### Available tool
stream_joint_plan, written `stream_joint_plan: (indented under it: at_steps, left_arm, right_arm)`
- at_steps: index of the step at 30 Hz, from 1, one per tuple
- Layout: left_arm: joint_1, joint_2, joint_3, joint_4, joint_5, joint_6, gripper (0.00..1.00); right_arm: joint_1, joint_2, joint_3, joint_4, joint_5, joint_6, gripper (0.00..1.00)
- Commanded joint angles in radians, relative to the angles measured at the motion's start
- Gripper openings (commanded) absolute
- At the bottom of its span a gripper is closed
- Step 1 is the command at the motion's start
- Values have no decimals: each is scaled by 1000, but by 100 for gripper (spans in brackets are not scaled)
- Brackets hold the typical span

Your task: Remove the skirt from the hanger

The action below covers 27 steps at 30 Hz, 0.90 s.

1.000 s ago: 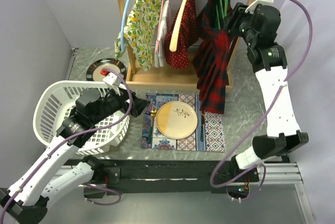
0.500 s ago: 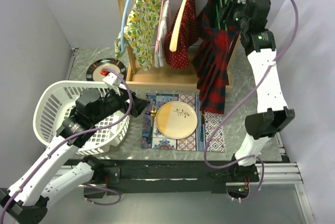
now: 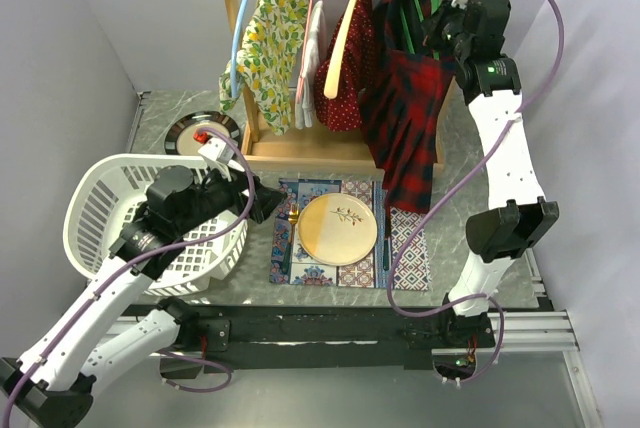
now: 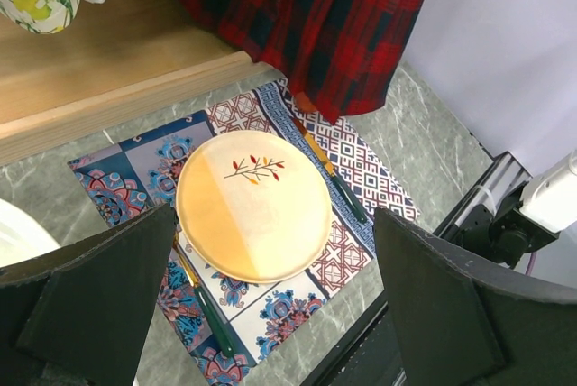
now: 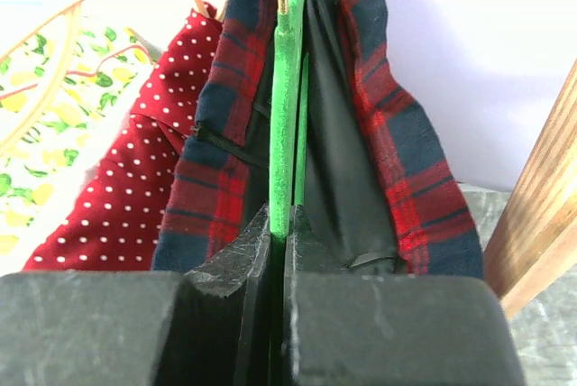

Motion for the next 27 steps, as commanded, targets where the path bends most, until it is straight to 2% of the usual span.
stream_joint_plan:
  at_steps: [1, 7, 16, 21, 24, 25, 27]
  left_arm:
    - [15, -3, 21, 13, 28, 12, 97]
    - [42, -23, 14, 38, 57, 2, 97]
    - [56, -8, 27, 24, 59, 5, 97]
    - [56, 6, 42, 50, 46, -25, 97]
    - [56, 46, 97, 61, 83, -50, 97]
    - [56, 58, 129, 64, 95, -56, 97]
    - [56, 92, 162, 62, 131, -64, 97]
  right_arm:
    - [-4, -99, 42, 191, -11, 84, 0]
    - [-1, -146, 57, 200, 15, 124, 0]
    - [-1, -186, 57, 177, 45, 59, 0]
    - [1, -198, 113, 29, 51, 86, 0]
    - [13, -286, -8, 4, 29, 115, 0]
    - [16, -354, -112, 10, 32, 124, 0]
    - [24, -460, -211, 27, 57, 181, 0]
